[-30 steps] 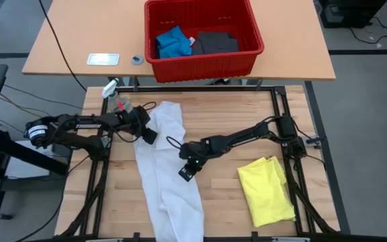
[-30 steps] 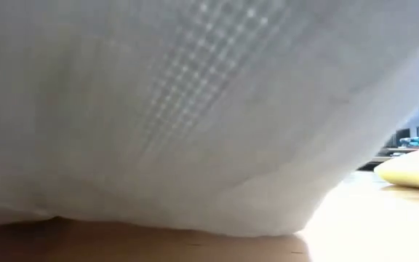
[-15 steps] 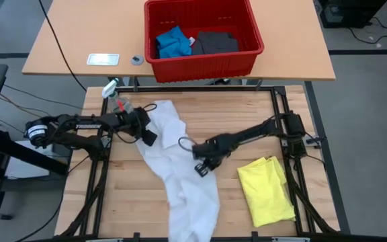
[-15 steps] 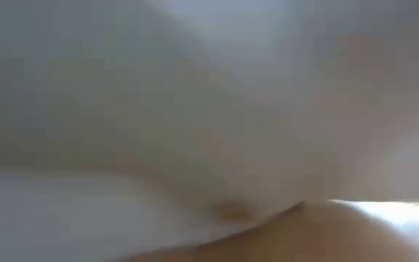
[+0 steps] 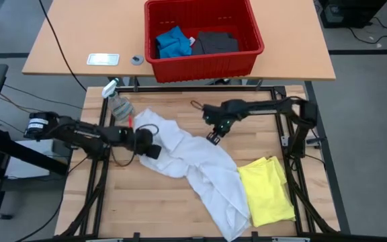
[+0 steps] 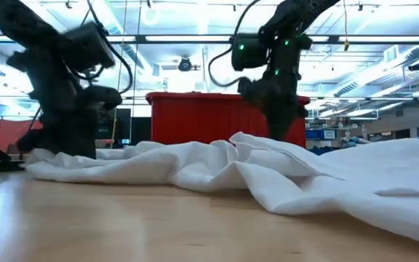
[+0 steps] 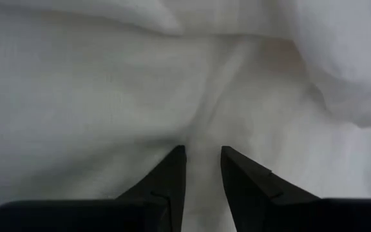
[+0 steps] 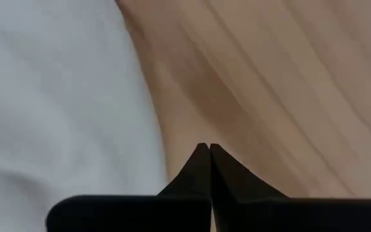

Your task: Fold Laundry from Bin

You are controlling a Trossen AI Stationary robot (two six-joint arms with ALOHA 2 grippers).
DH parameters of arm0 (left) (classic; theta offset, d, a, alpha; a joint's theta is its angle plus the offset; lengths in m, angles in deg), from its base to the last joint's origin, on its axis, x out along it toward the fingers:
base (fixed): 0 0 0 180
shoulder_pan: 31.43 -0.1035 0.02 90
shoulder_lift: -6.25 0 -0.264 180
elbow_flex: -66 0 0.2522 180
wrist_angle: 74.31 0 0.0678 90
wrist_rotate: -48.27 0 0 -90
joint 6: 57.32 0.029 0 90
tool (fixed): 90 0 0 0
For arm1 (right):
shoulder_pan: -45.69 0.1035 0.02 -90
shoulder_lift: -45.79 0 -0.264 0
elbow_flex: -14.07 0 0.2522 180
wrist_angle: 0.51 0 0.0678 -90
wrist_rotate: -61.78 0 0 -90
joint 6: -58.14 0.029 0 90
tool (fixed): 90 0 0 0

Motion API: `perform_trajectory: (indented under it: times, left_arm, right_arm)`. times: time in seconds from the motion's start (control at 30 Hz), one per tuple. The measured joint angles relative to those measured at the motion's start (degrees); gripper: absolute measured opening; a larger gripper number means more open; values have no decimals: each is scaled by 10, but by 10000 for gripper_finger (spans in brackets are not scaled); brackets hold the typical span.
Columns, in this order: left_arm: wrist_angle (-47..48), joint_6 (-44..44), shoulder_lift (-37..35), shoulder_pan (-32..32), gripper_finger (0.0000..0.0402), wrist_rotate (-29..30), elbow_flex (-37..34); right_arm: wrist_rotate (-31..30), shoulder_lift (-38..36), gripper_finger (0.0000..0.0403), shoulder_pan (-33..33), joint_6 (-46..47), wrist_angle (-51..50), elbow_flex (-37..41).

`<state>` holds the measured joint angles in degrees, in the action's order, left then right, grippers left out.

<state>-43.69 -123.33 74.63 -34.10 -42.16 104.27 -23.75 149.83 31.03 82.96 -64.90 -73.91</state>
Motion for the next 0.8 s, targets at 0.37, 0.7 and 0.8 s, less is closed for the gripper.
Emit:
perform_trajectory:
  times: [0.37,0.7,0.8]
  left_arm:
    - [-3,-386,0,303,103,160,0]
    - [-16,-467,-2,424,103,268,32]
    - [12,-412,-2,405,103,271,66]
  right_arm:
    - [116,-38,1,82,-4,7,-1]
    - [127,0,1,140,24,88,-1]
    - [131,0,1,141,25,93,-1]
